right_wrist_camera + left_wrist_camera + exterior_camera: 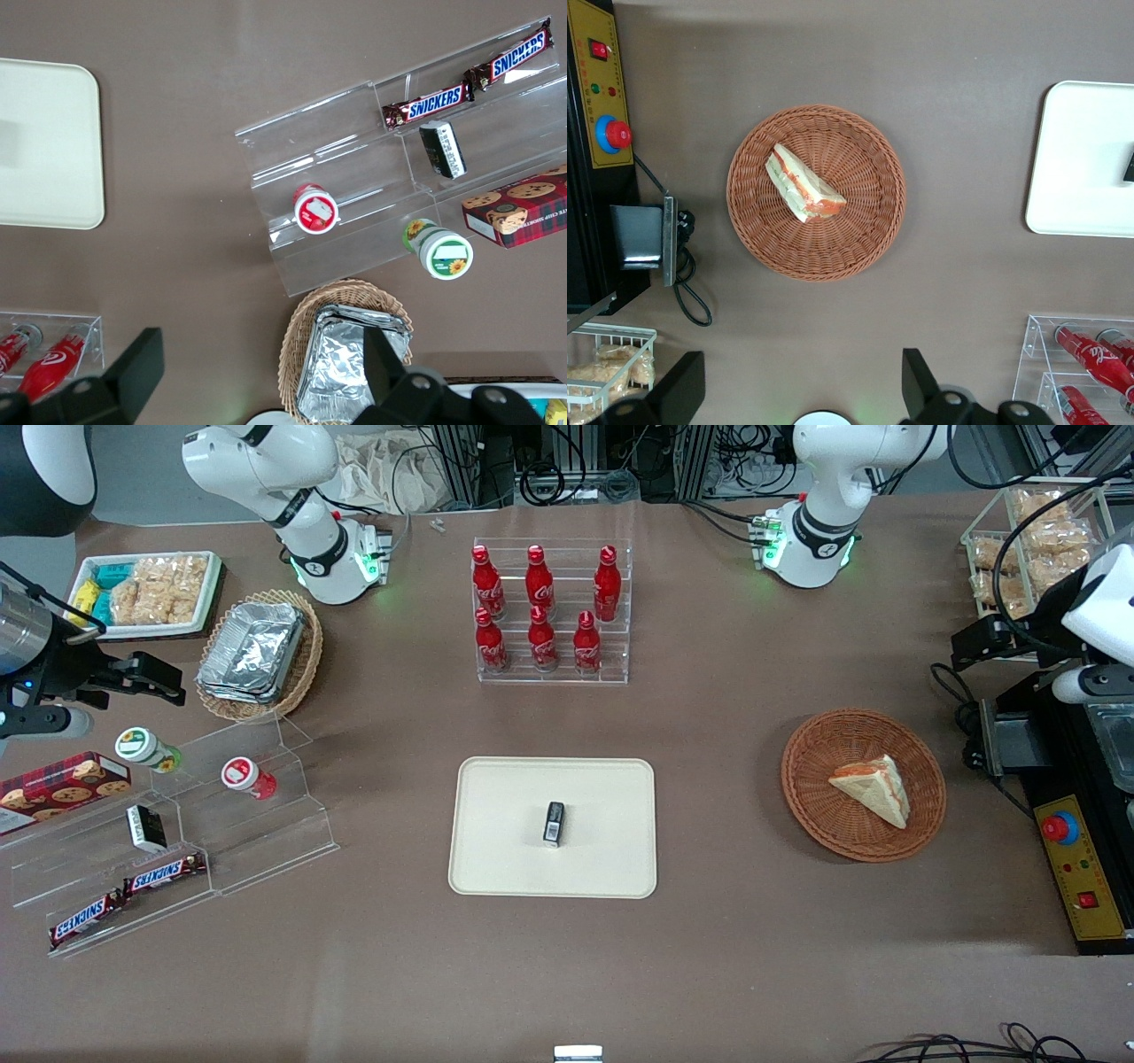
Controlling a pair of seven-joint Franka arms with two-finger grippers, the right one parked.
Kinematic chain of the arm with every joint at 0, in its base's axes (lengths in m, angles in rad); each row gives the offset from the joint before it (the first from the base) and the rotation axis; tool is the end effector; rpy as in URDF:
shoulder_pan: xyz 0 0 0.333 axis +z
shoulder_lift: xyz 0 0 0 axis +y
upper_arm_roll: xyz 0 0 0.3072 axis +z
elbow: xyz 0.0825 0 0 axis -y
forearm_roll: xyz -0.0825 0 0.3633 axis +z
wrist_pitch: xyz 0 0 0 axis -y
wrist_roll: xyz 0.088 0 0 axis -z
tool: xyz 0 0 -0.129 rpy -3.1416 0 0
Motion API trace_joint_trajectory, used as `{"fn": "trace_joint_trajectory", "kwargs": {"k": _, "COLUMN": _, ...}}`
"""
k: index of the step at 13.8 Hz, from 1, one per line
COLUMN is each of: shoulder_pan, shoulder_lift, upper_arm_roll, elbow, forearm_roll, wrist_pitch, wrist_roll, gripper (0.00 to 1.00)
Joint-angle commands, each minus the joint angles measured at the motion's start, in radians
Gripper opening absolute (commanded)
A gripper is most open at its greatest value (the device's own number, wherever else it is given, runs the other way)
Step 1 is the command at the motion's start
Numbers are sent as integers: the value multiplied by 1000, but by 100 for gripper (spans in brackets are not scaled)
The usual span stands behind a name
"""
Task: Place sandwich from basket to tray
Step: 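Move the left gripper down over the sandwich in the wicker basket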
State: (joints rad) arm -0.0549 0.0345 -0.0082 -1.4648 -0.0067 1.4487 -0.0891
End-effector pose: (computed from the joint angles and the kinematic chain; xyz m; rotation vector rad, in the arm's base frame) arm 0.5298 -0.0343 0.6121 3.1372 0.0398 -0.0800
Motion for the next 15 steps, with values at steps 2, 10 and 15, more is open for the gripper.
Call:
{"fn": "trace_joint_trajectory", "kwargs": {"k": 2, "shoulder_pan": 18, "shoulder_lift": -15, "upper_arm_roll": -10, "elbow": 3, "forearm_roll": 11, "wrist_pitch": -30, "wrist_roll": -44, "gripper": 100}}
{"fn": "trace_joint_trajectory", "kwargs": {"k": 10, "shoulder_pan": 67, "shoulder_lift": 36, "upper_arm_roll": -7, "elbow": -346, "forearm_roll": 4, "wrist_pitch": 313, "wrist_roll": -720, "gripper": 100}}
{"fn": "trace_joint_trajectory", "kwargs": {"k": 15, "shoulder_pan": 92, "shoulder_lift": 148, "upper_arm_roll": -3, "elbow": -569, "forearm_roll": 5, "wrist_pitch": 671, "wrist_roll": -848, "gripper": 100}}
